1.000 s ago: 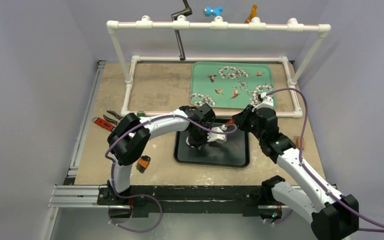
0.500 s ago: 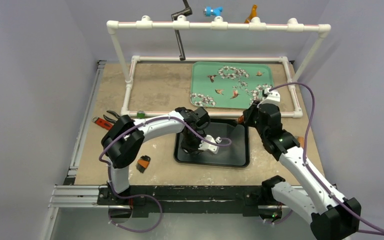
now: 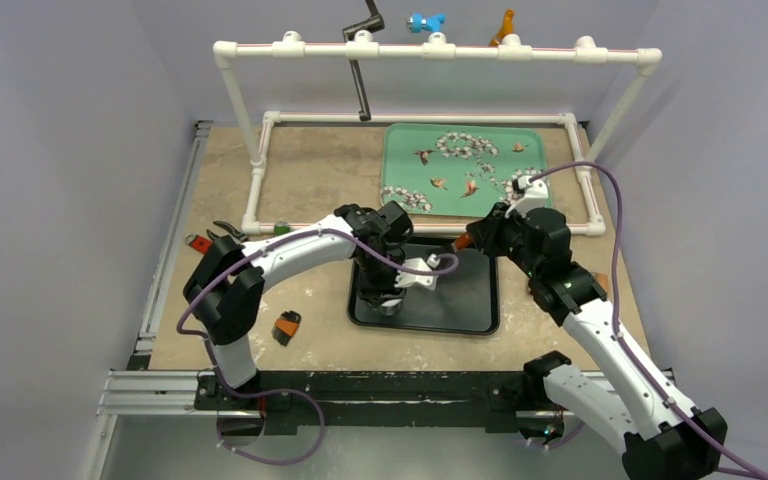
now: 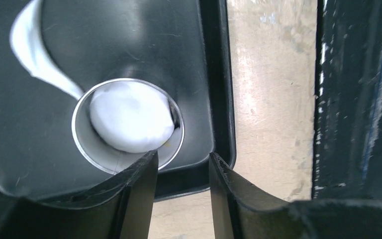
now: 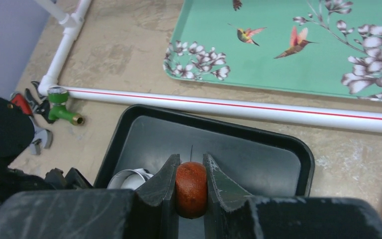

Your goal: Roll out the dumpling wrappers from the dough

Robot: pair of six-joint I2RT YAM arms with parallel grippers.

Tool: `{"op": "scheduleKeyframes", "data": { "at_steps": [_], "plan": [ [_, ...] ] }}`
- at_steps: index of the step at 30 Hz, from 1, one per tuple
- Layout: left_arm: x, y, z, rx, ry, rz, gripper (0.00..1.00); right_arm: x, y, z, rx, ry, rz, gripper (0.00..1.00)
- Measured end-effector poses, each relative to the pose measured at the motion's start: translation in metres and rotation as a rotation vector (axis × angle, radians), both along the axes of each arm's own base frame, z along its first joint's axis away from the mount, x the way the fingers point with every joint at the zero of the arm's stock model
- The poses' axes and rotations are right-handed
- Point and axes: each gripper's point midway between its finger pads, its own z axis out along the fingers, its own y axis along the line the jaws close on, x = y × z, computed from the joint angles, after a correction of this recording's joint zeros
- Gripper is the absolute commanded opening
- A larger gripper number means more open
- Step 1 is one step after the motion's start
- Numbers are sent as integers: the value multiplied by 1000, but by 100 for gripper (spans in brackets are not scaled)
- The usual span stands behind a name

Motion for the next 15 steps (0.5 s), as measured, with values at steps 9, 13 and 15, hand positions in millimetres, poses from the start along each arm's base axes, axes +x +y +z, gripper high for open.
{"op": "scheduleKeyframes", "data": {
  "at_steps": [9,13,15],
  "plan": [
    [70,17,28,-69,2,594,51,-2,33,7,77,-31,167,0],
    [68,25,9,-19,42,706,51,1,44,-1,89,-11,212,0],
    [67,20,3,-8,48,722,50,3,49,-6,88,2,226,0]
  ]
}}
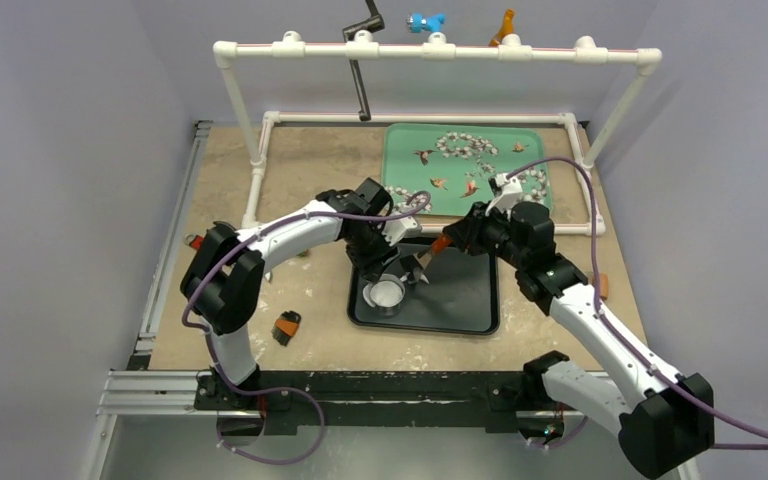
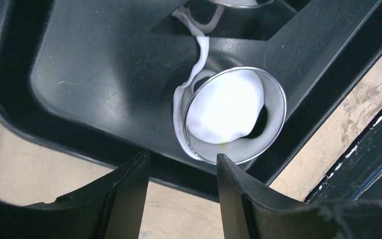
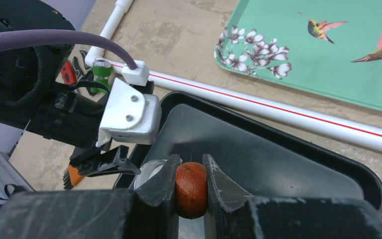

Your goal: Roll out the dumpling wrappers from the dough

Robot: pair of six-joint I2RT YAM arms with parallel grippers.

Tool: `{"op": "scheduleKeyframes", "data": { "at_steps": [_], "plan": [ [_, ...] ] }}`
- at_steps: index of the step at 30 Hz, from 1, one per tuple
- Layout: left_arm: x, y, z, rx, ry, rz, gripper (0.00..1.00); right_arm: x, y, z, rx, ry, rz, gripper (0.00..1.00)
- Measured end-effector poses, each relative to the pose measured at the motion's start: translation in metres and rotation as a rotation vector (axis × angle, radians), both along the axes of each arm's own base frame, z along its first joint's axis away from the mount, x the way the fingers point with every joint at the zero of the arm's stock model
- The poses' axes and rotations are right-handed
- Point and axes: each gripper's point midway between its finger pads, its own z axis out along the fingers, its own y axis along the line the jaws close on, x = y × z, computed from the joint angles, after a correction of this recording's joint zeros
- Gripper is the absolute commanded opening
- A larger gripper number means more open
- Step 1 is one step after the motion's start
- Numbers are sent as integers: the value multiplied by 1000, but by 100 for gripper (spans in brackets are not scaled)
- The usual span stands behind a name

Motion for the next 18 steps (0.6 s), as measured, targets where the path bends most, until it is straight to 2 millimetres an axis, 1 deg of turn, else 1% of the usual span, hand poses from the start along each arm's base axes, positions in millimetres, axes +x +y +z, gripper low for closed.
{"op": "scheduleKeyframes", "data": {
  "at_steps": [6,9,11,13,14,18],
  "plan": [
    [-2,-11,-10,0,13,10,48,3,10,-17,-4,32,31,0],
    [-2,-12,-18,18,10,7,46,5,13,-23,-3,46,39,0],
    [0,-11,-26,44,6,8,38,6,16,-26,-1,52,47,0],
    [2,-10,-35,67,-3,10,24,8,19,-28,5,57,52,0],
    [2,-8,-38,78,-10,13,19,9,20,-28,7,57,53,0],
    [5,-6,-42,94,-34,15,5,15,15,-32,1,69,6,0]
  ]
}}
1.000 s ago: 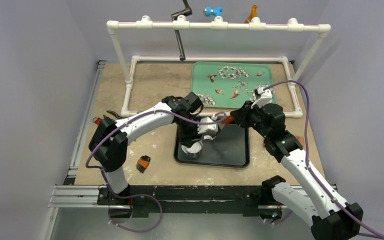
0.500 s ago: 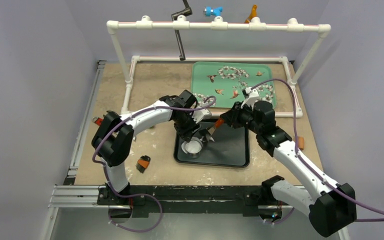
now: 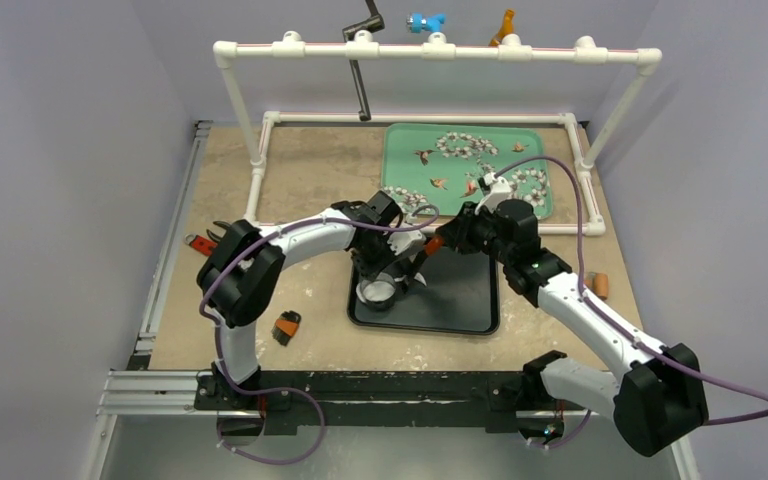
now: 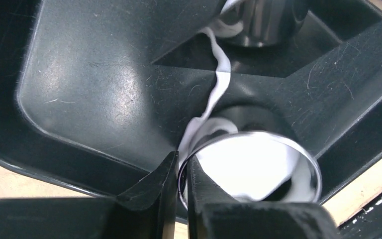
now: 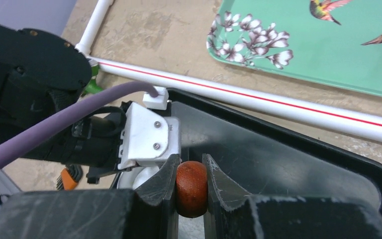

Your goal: Roll out the dumpling wrappers from the dough

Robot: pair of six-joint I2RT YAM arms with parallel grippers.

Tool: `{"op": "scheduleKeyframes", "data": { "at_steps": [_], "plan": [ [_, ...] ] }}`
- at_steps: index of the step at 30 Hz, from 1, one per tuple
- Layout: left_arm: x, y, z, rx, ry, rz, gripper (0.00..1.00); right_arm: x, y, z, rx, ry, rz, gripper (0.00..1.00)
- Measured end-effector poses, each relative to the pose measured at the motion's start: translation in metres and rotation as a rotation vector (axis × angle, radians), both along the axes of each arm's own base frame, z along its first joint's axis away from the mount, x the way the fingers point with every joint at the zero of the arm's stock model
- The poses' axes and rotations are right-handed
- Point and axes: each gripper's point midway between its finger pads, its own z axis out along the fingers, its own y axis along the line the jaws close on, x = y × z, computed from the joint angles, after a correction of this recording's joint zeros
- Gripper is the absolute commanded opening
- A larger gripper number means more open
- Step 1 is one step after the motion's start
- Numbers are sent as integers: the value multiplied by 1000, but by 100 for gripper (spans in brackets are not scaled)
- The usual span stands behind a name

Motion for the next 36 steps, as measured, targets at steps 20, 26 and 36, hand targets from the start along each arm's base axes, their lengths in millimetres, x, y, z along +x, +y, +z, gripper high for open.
{"op": "scheduleKeyframes", "data": {
  "at_steps": [20,26,36],
  "plan": [
    [18,-39,19,2,-207,-298,30,13,-80,13,-147,-25,-451,0],
    [30,-55,41,-32,-247,-326,34,2,-89,19,-171,-37,-459,0],
    [-20,-65,55,-92,-108,-275,48,-7,-84,35,-138,-66,-408,0]
  ]
}}
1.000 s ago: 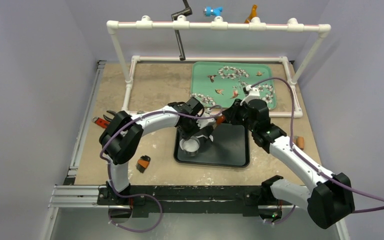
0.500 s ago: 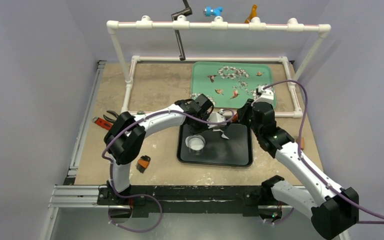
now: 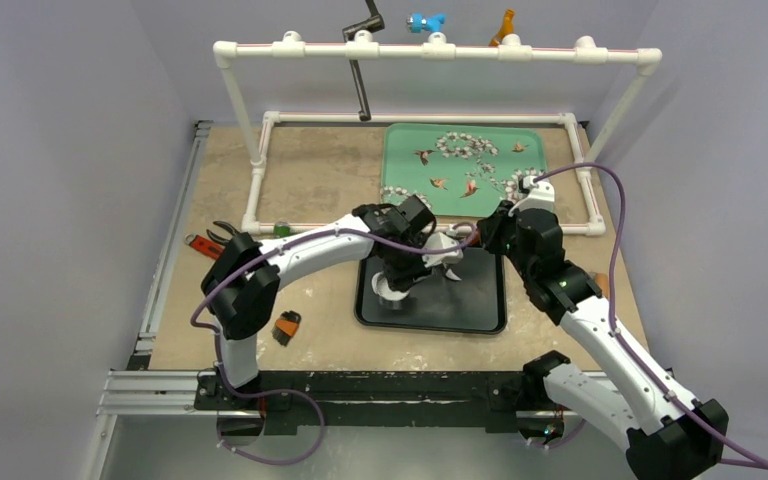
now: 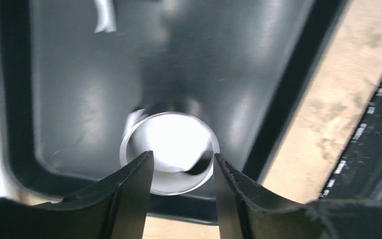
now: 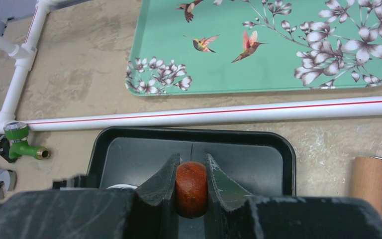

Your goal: Roll out the dumpling wrappers from the dough

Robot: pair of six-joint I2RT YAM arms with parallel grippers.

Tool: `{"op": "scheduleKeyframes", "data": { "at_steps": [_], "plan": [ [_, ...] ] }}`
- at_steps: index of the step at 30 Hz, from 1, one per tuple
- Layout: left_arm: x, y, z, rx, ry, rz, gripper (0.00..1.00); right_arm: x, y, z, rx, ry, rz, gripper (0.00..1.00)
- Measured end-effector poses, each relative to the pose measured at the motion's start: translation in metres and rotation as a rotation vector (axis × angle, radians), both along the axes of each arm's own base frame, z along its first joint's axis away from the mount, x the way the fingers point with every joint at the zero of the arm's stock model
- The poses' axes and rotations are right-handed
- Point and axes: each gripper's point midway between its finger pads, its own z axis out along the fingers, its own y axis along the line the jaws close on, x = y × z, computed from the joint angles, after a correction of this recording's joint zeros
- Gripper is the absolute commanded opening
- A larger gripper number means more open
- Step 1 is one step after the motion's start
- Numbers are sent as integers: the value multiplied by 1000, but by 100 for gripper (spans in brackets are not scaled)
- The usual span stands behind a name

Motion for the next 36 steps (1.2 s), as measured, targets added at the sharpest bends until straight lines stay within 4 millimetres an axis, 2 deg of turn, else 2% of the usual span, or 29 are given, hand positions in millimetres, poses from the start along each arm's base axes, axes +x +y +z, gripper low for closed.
{"op": "scheduleKeyframes", "data": {
  "at_steps": [3,5,8,13,15,18,19,23,27,30,34,36],
  "plan": [
    [-31,-13,-5,13,24,-53,48,0,0,0,1,0,2,0],
    [-44,-17,-10,28,30,-77,48,0,0,0,1,0,2,0],
    [-44,-18,-18,56,16,-76,48,0,0,0,1,1,2,0],
    [-31,-10,-34,116,-13,-46,44,-2,0,2,3,-3,3,0],
    [-29,-11,-39,127,-22,-45,37,-2,0,2,4,-4,4,0],
    [-30,-12,-44,133,-25,-50,12,-3,0,1,3,-1,6,0],
    [-30,-12,-45,132,-26,-51,0,-3,0,1,3,0,6,0],
    [-31,-12,-47,127,-41,-86,0,-3,1,1,4,1,9,0],
    [-38,-3,-46,135,-48,-190,0,-4,3,1,9,4,23,0],
    [-48,12,-46,150,-59,-332,0,-4,3,1,9,4,24,0],
    [-65,42,-45,201,-53,-553,0,-4,4,0,10,5,26,0],
    [-65,45,-44,210,-67,-626,0,-4,4,0,10,6,27,0]
  ]
}}
